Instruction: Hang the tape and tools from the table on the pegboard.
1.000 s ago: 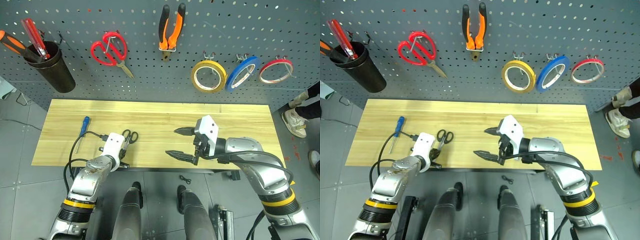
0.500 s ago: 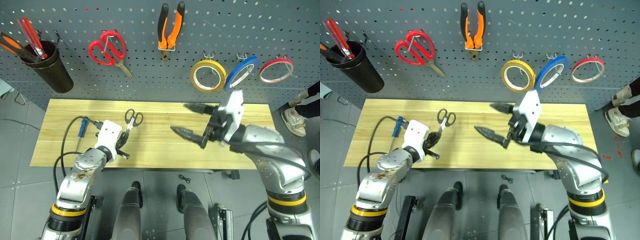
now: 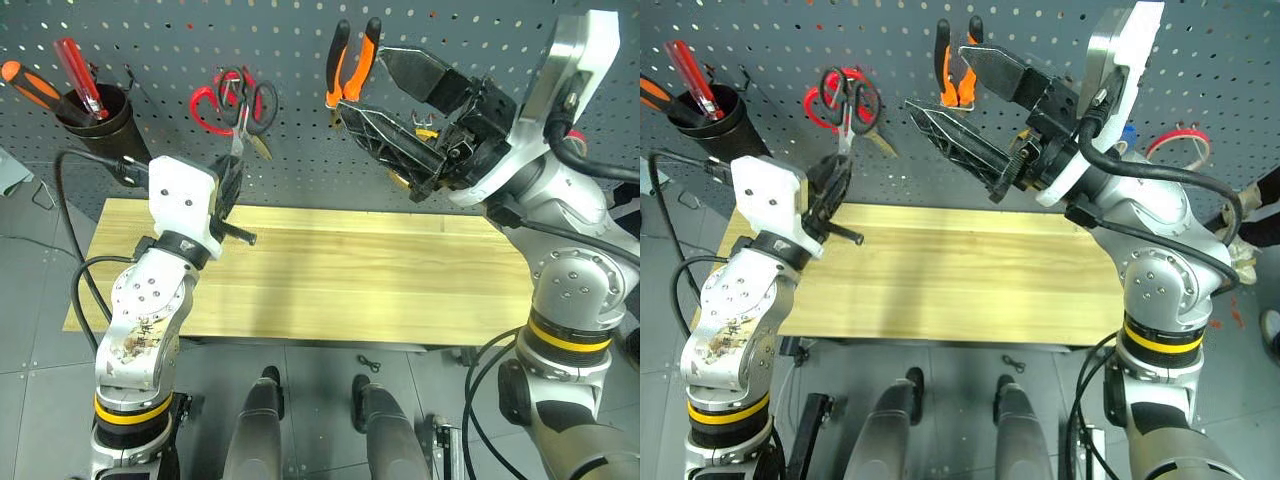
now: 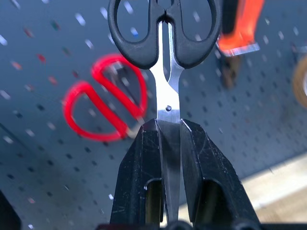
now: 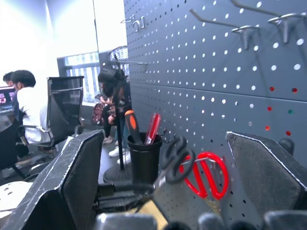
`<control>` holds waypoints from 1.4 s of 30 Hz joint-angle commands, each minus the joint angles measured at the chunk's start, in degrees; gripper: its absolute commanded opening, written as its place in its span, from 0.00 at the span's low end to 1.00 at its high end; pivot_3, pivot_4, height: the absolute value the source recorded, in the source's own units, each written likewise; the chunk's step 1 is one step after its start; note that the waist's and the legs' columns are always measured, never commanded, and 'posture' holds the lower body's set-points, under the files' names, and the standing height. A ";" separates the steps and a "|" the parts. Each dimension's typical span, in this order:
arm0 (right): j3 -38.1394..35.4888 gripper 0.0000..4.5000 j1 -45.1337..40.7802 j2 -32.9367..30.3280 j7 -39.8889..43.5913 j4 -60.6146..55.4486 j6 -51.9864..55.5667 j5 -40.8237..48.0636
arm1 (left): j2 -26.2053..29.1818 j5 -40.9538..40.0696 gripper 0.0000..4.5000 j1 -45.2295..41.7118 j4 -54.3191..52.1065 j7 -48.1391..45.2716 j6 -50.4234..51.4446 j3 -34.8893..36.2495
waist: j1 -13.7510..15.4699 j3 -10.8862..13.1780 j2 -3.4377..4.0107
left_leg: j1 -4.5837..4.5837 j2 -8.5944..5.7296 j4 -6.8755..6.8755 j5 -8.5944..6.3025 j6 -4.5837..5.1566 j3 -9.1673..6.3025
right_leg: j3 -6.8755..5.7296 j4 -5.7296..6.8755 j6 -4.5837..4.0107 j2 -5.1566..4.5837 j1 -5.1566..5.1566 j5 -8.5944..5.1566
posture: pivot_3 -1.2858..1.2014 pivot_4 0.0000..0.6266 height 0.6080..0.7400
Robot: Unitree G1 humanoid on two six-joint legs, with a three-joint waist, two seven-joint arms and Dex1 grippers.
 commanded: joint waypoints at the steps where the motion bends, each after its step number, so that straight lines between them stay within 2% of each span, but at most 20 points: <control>1: 0.01 1.00 -1.26 0.00 0.31 -0.93 -2.46 -0.55 | -0.62 0.91 0.02 -0.59 -0.84 1.40 -0.89 0.55 | -0.01 -0.07 -0.01 | 0.00 0.00 0.00 0.00 0.00 0.00 | 0.00 0.02 0.00 0.00 0.00 0.00 | 0.56 0.43 1.00; 16: 0.22 1.00 -1.52 -1.00 -0.42 -1.61 -1.43 -0.37 | -2.27 0.32 0.02 1.20 3.37 1.85 0.57 -0.43 | -0.27 -0.34 -0.05 | 0.06 0.00 0.01 0.10 -0.11 -0.05 | 0.00 0.20 -0.05 0.01 0.00 0.04 | 0.55 0.43 1.00; 23: 0.88 1.00 -0.38 -1.46 -0.86 -2.04 -1.36 -0.85 | -3.38 -0.07 0.02 -1.22 7.96 2.07 2.33 -0.70 | -0.32 -0.41 -0.09 | 0.10 0.00 0.04 0.15 -0.09 -0.07 | -0.01 0.31 -0.07 0.02 0.00 0.04 | 0.54 0.43 1.00; 25: 0.98 1.00 0.02 -1.56 -0.73 -2.23 -1.56 -0.87 | -4.22 -1.26 0.24 -1.65 8.33 1.78 2.17 -0.15 | -0.32 -0.47 -0.09 | 0.09 0.00 0.10 0.15 -0.09 -0.08 | -0.01 0.34 -0.08 0.02 0.01 0.05 | 0.54 0.43 1.00; 26: 1.02 1.00 0.66 -1.87 -0.30 -2.40 -1.62 -0.91 | -4.33 -1.30 0.31 -1.54 8.37 1.73 1.99 -0.07 | -0.32 -0.56 -0.11 | 0.09 0.00 0.13 0.15 -0.09 -0.08 | -0.01 0.34 -0.08 0.02 0.02 0.05 | 0.54 0.43 1.00; 32: 2.63 1.00 3.54 -3.63 2.39 -2.19 -2.71 -2.63 | -3.73 0.06 0.91 1.19 9.24 2.27 1.62 1.69 | -0.39 -0.92 -0.15 | 0.09 0.00 0.26 0.15 -0.08 -0.10 | -0.02 0.40 -0.08 0.02 0.06 0.06 | 0.55 0.45 1.00; 33: 4.05 1.00 4.52 -3.85 3.04 -2.17 -2.88 -3.70 | -3.38 0.20 0.99 2.49 9.59 1.98 1.13 2.12 | -0.42 -0.96 -0.15 | 0.10 0.01 0.30 0.15 -0.08 -0.10 | -0.02 0.42 -0.09 0.03 0.07 0.06 | 0.55 0.45 1.00; 37: 11.70 1.00 8.68 -6.05 5.92 -2.04 -3.52 -10.50 | -3.09 -0.46 0.99 7.67 11.80 2.04 1.04 5.15 | -0.46 -1.07 -0.14 | 0.19 0.03 0.31 0.15 -0.08 -0.11 | -0.01 0.45 -0.10 0.05 0.11 0.06 | 0.56 0.49 1.00; 38: 15.54 1.00 9.39 -6.66 6.87 -1.34 -5.22 -14.51 | -2.83 -1.22 0.99 8.60 13.20 1.77 1.69 6.72 | -0.43 -1.07 -0.14 | 0.19 0.03 0.31 0.15 -0.08 -0.12 | -0.02 0.46 -0.10 0.05 0.11 0.06 | 0.56 0.50 1.00; 42: 21.81 1.00 8.37 -3.08 6.68 1.41 -6.23 -19.76 | 2.18 -2.09 0.99 8.52 20.38 -2.00 3.28 9.42 | -0.36 -1.06 -0.13 | 0.18 0.07 0.40 0.15 -0.07 -0.16 | -0.02 0.49 -0.06 0.11 0.09 0.03 | 0.57 0.57 1.00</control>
